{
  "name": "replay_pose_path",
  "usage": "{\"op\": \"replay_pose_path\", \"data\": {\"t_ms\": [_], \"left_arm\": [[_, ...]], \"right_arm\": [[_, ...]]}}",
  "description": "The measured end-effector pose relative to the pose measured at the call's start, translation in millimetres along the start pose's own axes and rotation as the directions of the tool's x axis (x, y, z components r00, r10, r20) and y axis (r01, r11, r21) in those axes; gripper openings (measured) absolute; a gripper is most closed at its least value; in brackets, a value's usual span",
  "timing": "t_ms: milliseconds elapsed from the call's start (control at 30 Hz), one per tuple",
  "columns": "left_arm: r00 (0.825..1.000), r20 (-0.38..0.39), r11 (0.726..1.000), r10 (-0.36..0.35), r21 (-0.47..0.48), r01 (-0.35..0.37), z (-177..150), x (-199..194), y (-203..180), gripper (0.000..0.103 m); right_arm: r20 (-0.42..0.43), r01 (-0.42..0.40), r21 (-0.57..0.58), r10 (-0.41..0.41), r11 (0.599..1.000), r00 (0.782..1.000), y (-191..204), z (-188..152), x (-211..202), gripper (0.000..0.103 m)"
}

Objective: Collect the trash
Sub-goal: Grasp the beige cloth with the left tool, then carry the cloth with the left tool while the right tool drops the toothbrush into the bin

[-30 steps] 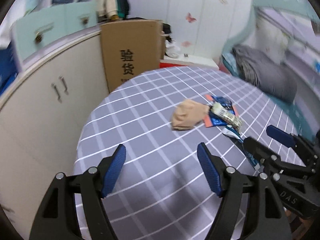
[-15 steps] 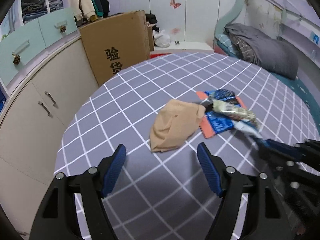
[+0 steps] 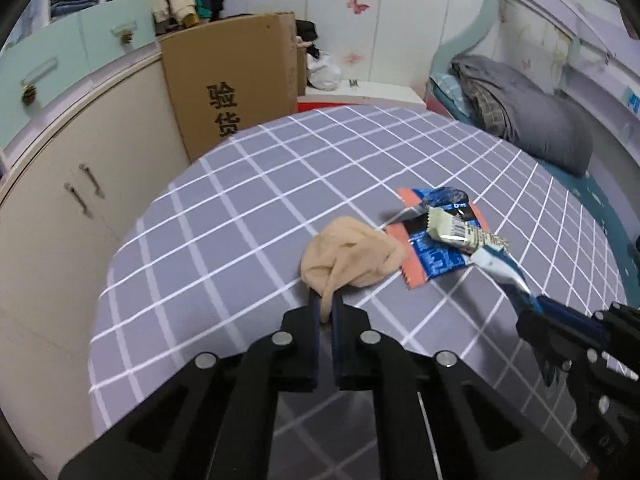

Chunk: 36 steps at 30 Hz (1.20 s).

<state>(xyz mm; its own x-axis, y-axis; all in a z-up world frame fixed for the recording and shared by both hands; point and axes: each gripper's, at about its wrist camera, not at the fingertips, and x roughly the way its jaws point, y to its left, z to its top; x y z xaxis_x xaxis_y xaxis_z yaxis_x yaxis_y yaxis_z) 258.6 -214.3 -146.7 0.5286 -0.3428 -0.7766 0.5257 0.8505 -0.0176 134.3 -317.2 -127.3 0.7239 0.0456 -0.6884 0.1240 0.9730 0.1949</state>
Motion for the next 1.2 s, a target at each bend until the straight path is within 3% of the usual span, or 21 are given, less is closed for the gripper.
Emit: {"op": "replay_pose_path", "data": {"t_ms": [233, 333, 500, 900, 1033, 1167, 1200], "left_arm": [[0.996, 0.091, 0.99, 0.001, -0.141, 0.012, -35.7, -62.0, 46.3, 0.005], [0.994, 0.111, 0.98, 0.011, -0.197, 0.012, -54.6, -83.4, 73.6, 0.005], [0.986, 0.129, 0.956, 0.104, -0.286, -0.064, -96.8, -115.7, 130.9, 0.005], [0.96, 0.055, 0.817, 0.275, -0.539, -0.203, -189.7, -153.9, 274.4, 0.005], [0.944, 0.026, 0.756, 0.329, -0.606, -0.247, -211.6, -160.0, 313.9, 0.005], [0.925, -0.014, 0.695, 0.38, -0.655, -0.296, -232.9, -166.6, 350.3, 0.005], [0.92, -0.032, 0.676, 0.391, -0.669, -0.31, -239.6, -166.7, 360.6, 0.005]], "right_arm": [[0.022, -0.075, -0.049, 0.076, 0.996, 0.997, 43.9, 3.2, -15.4, 0.013], [0.017, -0.127, -0.094, 0.129, 0.987, 0.992, 82.5, 1.5, -14.1, 0.013], [-0.016, -0.211, -0.184, 0.212, 0.96, 0.977, 154.2, -7.4, -3.5, 0.013], [-0.141, -0.403, -0.301, 0.378, 0.864, 0.915, 319.0, -32.9, 51.8, 0.013], [-0.156, -0.439, -0.336, 0.411, 0.833, 0.898, 362.2, -43.7, 75.1, 0.013], [-0.172, -0.476, -0.316, 0.444, 0.821, 0.879, 390.1, -45.1, 105.5, 0.016], [-0.177, -0.468, -0.311, 0.434, 0.827, 0.884, 395.6, -46.0, 116.2, 0.018]]}}
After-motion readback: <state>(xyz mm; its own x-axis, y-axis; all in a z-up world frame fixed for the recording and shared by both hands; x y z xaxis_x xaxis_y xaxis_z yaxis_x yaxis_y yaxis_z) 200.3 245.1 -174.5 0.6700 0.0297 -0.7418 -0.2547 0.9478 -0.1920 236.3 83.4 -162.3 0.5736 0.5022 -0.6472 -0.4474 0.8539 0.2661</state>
